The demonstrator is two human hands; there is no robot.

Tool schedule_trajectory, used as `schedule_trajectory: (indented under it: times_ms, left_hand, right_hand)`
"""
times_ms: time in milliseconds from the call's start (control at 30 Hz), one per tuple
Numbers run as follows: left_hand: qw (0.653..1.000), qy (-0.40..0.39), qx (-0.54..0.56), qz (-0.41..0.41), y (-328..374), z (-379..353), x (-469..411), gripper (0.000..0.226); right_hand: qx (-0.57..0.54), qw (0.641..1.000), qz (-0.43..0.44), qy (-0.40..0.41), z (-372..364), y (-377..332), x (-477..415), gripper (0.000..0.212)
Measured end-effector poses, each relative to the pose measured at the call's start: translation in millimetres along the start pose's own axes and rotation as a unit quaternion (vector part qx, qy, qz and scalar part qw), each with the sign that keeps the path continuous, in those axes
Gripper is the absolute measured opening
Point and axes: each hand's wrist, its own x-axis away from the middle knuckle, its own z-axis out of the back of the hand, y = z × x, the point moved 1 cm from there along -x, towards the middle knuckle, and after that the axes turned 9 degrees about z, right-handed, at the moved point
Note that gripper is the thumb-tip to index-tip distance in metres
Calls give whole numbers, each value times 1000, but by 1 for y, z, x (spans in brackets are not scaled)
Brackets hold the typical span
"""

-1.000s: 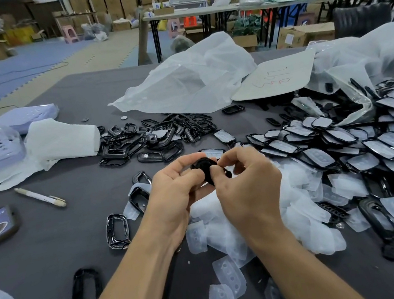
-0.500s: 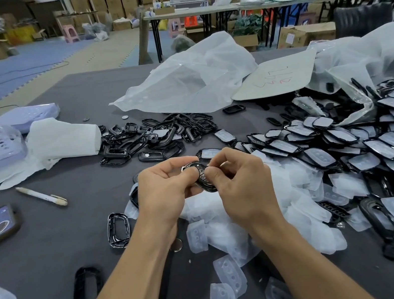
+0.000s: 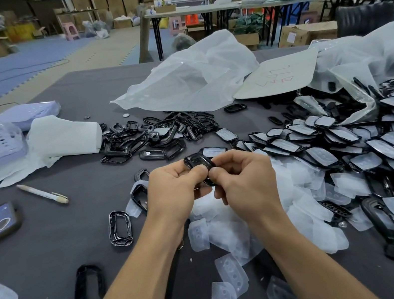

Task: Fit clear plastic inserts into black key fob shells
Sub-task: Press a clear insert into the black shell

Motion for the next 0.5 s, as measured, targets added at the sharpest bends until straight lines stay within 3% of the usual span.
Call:
schedule_trajectory:
  times_ms: [167,300,433,500]
  left_hand:
    - [998,40,-19,-38,-2,-1,-1,26]
    - [992,115,-10,-54,-3,4,-5,27]
    - [984,169,54,-7,0,23,-15,26]
    - [985,162,60,4,1,25,-16,26]
  right_hand:
    - [116,992,50,-17,-1,0,2,12]
    - [283,950,130,10,6,-2,1,14]
    - [393,909,85,-114,11,0,-3,34]
    - [444,875,81,-176,9,3,-2,33]
